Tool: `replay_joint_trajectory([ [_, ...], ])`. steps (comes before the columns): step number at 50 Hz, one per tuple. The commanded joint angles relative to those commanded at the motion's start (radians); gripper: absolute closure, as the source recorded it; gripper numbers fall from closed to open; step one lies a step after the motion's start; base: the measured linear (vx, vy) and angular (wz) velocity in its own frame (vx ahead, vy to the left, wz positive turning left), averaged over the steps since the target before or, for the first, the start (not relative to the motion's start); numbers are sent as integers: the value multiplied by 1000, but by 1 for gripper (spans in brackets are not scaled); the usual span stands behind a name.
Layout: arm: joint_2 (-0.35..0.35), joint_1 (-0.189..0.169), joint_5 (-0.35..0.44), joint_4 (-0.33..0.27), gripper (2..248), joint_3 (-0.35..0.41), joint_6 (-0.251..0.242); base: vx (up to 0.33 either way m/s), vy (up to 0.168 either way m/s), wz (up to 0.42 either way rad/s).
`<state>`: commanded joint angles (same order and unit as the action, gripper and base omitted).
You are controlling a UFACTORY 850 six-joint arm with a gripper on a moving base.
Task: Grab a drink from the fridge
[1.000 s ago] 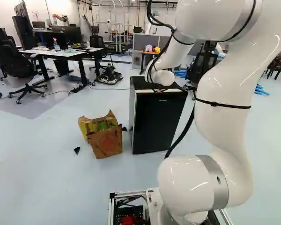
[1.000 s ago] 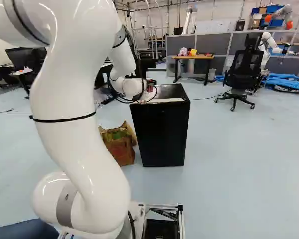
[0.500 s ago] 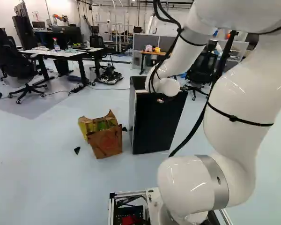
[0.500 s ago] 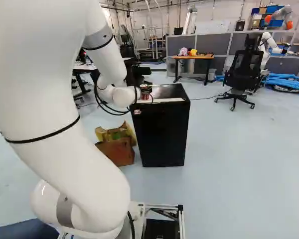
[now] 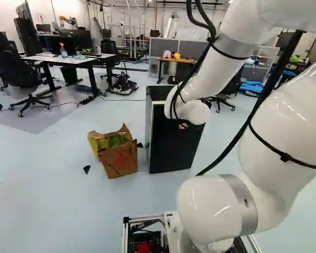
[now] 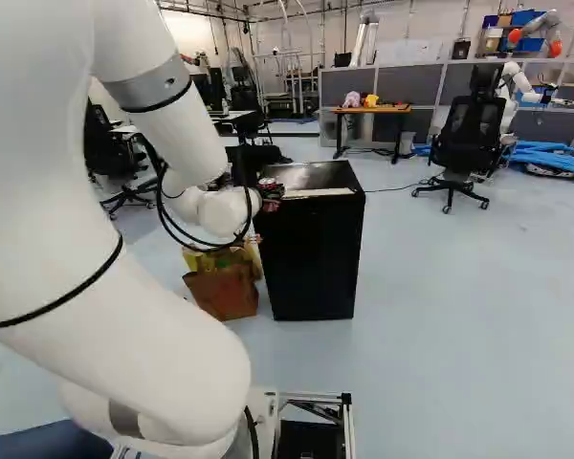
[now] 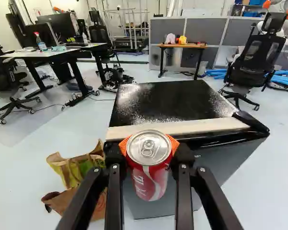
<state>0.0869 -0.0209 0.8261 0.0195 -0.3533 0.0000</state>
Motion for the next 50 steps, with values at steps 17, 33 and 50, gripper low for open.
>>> replay_joint_trajectory([
  [17, 83, 9, 20, -8, 150, 115, 0, 0, 0, 0],
  [33, 140, 15, 34, -14, 150, 194, 0, 0, 0, 0],
  [50, 178, 19, 43, -18, 150, 246, 0, 0, 0, 0],
])
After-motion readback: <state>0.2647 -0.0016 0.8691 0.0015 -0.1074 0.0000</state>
